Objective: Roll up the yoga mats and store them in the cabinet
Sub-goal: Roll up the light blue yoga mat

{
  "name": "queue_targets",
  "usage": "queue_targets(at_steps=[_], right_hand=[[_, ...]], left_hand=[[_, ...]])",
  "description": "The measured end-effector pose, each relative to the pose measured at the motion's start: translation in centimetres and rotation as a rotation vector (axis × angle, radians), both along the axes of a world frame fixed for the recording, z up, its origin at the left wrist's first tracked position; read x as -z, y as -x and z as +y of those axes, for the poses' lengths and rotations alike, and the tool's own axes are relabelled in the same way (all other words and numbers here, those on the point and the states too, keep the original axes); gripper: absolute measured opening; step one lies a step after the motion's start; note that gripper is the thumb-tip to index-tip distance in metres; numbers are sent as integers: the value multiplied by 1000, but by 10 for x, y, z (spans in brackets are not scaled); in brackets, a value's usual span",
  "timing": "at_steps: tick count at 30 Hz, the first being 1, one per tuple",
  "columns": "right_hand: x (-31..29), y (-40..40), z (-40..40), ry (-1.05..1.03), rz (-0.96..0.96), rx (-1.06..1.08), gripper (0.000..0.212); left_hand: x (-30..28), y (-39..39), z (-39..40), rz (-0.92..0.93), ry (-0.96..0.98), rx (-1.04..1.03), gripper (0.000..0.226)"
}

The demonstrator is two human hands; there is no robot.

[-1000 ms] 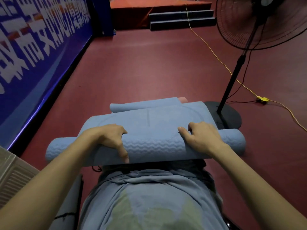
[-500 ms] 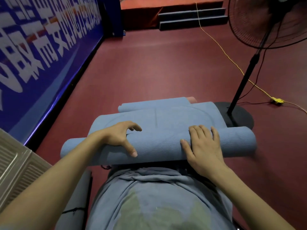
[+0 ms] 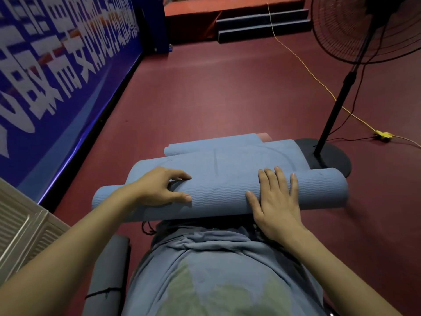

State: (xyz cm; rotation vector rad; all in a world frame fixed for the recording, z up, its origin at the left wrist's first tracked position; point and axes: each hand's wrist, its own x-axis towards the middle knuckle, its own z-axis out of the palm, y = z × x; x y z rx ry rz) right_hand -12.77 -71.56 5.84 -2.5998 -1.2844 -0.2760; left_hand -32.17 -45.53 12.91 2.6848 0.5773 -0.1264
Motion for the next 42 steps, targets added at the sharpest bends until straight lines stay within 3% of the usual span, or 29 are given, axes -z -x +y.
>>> queue_targets(at_steps=[6, 12, 17, 19, 21, 34, 37, 39, 42], right_hand=[[-13, -22, 19, 82, 19, -23, 75], [-28, -39, 39, 156, 36, -21, 76], [-36, -42, 39, 189, 92, -22, 73], [-39, -44, 35, 177, 127, -33, 64], [-41, -47, 30, 185, 157, -62, 56], [-59, -49, 0, 445, 374, -146, 74], [-46, -38, -5, 291, 239, -85, 76], [-35, -26, -7, 94, 99, -62, 65], [-24, -12, -10, -281, 40, -116, 36]], left_hand=[[3, -17, -24, 299, -420, 51, 129], [6, -34, -21, 295, -241, -47, 157], [3, -41, -14, 330, -361, -6, 103], [-3, -43, -15, 350, -363, 19, 93], [-11, -43, -17, 371, -329, 40, 88], [-17, -31, -29, 453, 73, 23, 68], [-8, -28, -29, 407, 91, 1, 69], [-2, -25, -27, 360, 84, 5, 78], [-3, -23, -20, 291, 113, 23, 122]])
